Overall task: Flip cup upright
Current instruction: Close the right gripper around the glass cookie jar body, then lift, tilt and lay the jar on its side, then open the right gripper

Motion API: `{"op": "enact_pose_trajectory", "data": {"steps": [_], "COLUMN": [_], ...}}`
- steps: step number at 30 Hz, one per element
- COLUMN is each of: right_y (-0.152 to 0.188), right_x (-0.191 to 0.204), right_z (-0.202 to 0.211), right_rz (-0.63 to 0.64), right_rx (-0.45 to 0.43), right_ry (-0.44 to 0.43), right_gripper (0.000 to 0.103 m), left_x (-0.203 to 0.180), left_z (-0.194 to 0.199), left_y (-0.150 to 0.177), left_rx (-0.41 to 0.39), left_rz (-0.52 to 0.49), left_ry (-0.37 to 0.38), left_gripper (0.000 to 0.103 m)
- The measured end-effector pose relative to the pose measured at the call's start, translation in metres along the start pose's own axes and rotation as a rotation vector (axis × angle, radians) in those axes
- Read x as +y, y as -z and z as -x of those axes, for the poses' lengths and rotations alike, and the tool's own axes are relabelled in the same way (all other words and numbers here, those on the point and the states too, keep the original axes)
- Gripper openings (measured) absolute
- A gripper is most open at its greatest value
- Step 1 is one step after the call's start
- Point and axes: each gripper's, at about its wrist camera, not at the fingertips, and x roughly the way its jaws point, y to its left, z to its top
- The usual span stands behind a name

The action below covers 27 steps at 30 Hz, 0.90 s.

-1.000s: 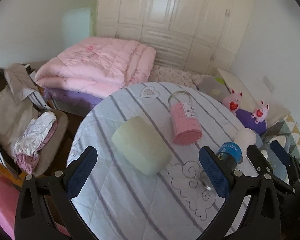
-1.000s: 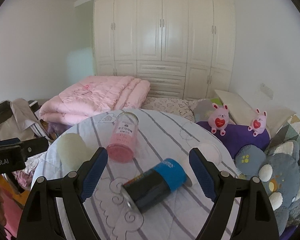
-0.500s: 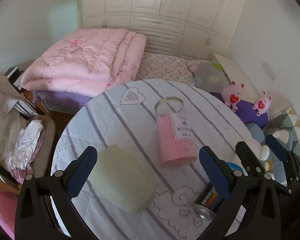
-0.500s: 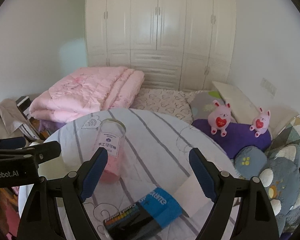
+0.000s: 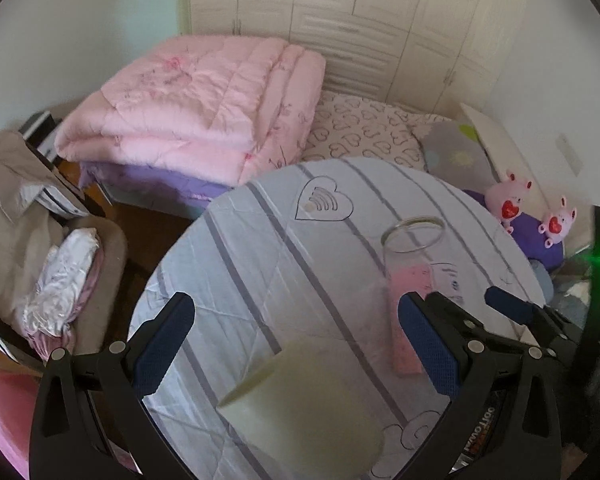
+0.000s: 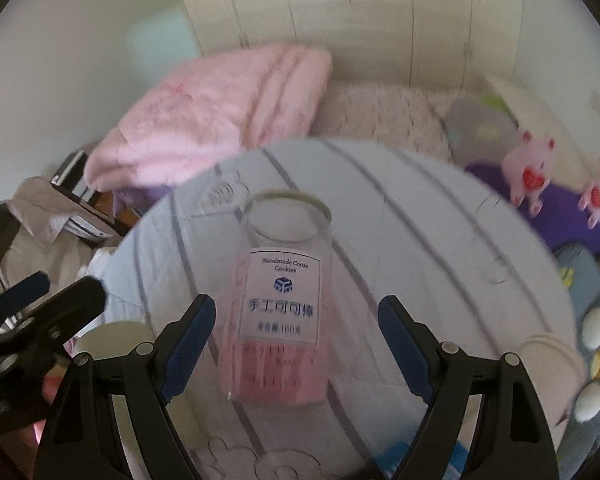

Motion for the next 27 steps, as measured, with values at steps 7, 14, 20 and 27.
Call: {"op": "enact_pose_trajectory", "data": {"steps": [7, 14, 20, 27], "right_y": [-0.017, -0.013, -0.006, -0.003], "right_x": [-0.014, -0.022, -0.037, -0.049], "right_z": [-0.040, -0.056, -0.051, -0.036], "right_rz": [-0.119, -0.207, -0.309, -0.396], "right_rx": [0.116, 0.177, 0.153, 0.135], "right_ry": [-0.086, -0.189, -0.273, -0.367], "right_gripper": [0.085, 0.076, 0.071, 0.071], "left_x": [0.007, 0.006, 0.005, 0.004], "left_z": [-0.017, -0.023, -0.021, -0.005], "left_y": [-0.003, -0.001, -0.001, 0.003], "left_rx": [0.007, 0.021, 0.018, 0.000], "left_rz": [-0.018, -0.039, -0.043, -0.044], "left_ry": [0.002, 0.022, 0.024, 0.038], "left_gripper": [0.103, 0.103, 0.103, 0.103]}}
